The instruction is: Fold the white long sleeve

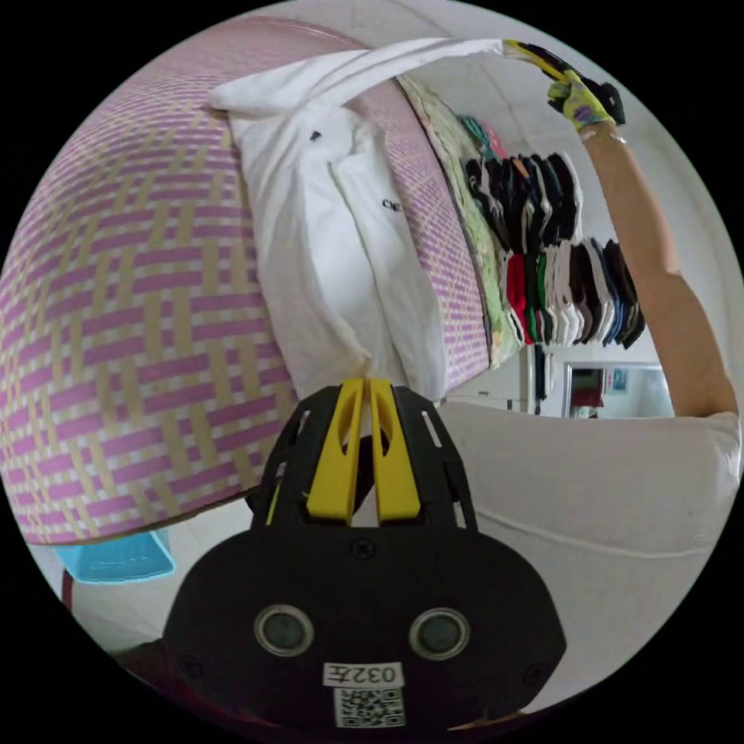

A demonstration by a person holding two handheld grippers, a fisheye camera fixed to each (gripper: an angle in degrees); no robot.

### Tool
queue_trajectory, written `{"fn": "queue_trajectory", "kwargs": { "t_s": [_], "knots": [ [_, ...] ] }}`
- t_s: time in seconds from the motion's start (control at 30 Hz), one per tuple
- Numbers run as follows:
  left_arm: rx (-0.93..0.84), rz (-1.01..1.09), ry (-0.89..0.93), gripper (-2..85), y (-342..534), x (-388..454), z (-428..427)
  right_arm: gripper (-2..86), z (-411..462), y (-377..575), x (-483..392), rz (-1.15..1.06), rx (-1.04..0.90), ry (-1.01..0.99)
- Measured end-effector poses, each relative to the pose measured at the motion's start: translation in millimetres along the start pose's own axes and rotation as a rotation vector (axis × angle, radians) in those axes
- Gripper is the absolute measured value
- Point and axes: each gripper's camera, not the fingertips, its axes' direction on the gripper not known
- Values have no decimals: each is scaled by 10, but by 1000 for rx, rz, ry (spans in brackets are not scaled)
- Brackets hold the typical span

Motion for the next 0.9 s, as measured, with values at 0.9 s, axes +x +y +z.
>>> {"fn": "queue_trajectory", "kwargs": {
  "t_s": [0.9],
  "knots": [
    [-359, 278, 119, -2, -560, -49, 1392, 6, -815, 1519, 807, 100, -16, 87]
  ]
}}
